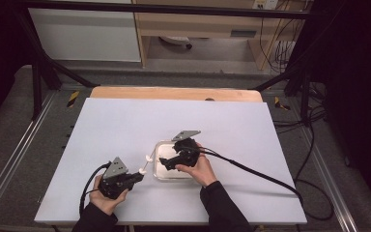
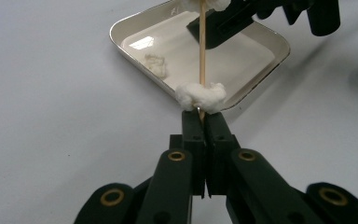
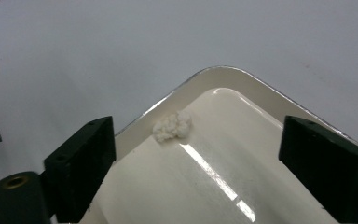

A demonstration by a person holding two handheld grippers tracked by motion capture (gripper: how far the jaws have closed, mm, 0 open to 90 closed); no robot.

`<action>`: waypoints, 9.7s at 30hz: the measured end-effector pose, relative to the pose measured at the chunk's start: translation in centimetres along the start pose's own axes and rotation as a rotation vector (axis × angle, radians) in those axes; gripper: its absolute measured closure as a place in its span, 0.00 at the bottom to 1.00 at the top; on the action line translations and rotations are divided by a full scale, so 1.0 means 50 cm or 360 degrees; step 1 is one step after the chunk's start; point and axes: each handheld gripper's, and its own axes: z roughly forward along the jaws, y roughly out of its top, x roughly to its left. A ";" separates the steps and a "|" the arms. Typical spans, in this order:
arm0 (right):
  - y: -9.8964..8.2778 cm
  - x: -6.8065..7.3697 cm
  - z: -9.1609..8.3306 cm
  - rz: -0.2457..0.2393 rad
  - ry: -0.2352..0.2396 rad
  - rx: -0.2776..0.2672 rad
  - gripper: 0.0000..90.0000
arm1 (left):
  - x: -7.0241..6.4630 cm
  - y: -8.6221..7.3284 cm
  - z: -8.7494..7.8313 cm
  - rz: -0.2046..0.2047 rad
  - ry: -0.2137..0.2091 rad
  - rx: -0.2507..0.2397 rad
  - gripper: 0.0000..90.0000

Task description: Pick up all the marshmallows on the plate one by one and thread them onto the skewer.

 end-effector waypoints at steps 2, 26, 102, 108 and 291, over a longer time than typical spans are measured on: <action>0.001 0.002 0.009 0.0003 0.0012 -0.0005 0.18 | 0.000 0.000 0.000 0.0001 -0.0002 0.0003 0.98; 0.007 0.008 0.079 -0.0080 0.0042 0.0078 0.59 | 0.000 0.001 -0.001 0.0000 0.0007 -0.0009 0.98; 0.038 -0.017 -0.190 0.0072 0.0487 -0.0454 0.86 | -0.029 0.003 0.017 0.0217 -0.0099 -0.0021 0.98; 0.038 -0.015 -0.190 0.0082 0.0537 -0.0461 0.87 | -0.031 0.002 0.014 0.0204 -0.0086 -0.0002 0.98; -0.183 -0.109 -0.206 0.0089 -0.0004 -0.0091 0.01 | -0.012 0.035 0.008 -0.0028 -0.0055 0.0057 0.99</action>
